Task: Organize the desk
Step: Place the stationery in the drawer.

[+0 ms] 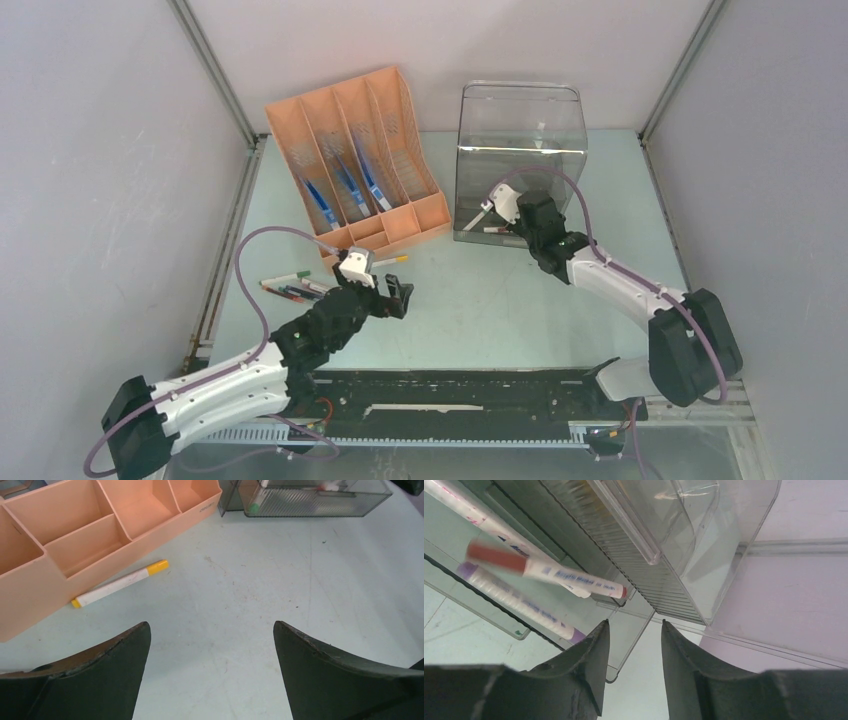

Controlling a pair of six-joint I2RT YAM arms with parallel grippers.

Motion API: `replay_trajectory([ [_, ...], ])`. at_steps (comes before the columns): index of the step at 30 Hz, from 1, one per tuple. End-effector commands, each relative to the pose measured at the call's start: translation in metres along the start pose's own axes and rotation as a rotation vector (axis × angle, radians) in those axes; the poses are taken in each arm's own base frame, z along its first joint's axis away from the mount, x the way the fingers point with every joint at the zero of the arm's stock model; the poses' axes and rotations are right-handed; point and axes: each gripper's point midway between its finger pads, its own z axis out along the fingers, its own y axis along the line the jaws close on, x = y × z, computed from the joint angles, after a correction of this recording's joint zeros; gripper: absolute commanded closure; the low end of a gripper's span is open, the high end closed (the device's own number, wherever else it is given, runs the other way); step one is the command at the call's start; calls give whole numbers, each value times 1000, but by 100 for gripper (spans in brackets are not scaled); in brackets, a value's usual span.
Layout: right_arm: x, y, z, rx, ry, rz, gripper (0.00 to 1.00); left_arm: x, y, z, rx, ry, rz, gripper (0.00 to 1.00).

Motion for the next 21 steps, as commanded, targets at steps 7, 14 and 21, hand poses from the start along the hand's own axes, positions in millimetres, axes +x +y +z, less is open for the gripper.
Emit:
replay_trajectory([
  [7, -23, 13, -35, -178, -155, 98, 49, -12, 5, 8, -50, 59, -25, 1],
  [14, -47, 35, -81, -418, -316, 105, 45, -2, 16, 16, -116, 197, -28, 2],
  [21, -52, 34, -95, -449, -369, 110, 45, 4, 35, 42, -186, 366, 88, 1],
])
